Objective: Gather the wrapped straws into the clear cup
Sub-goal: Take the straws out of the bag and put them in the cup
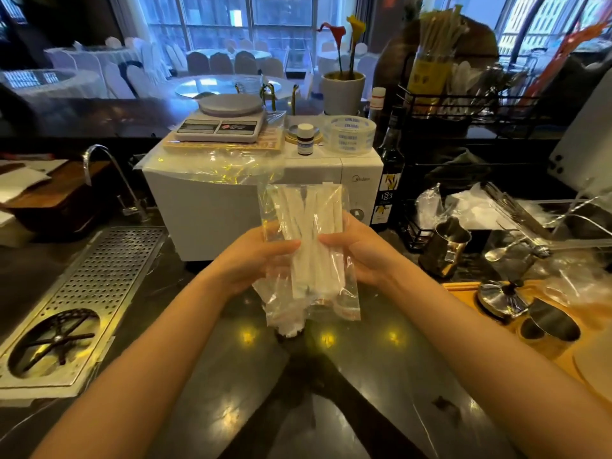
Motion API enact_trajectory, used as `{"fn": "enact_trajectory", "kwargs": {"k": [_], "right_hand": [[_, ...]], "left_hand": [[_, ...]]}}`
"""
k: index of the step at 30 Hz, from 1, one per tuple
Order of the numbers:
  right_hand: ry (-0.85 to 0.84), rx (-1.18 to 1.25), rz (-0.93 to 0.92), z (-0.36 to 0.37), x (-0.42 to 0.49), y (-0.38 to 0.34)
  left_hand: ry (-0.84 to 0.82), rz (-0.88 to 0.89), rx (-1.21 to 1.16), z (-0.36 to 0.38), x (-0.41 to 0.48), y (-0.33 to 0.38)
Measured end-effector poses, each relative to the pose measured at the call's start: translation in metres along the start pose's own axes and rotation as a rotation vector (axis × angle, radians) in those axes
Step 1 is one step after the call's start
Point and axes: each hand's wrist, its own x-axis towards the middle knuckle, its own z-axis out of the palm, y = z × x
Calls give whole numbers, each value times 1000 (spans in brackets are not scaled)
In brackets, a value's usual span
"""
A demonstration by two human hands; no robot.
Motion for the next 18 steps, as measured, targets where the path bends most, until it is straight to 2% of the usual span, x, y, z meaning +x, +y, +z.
{"fn": "enact_trajectory", "kwargs": {"k": [6, 18], "right_hand": [[46, -182, -59, 8, 19, -5], [-30, -401, -89, 8, 38, 25]], "left_hand": [[114, 112, 165, -10, 15, -5], [151, 227, 156, -26, 14, -33]]}}
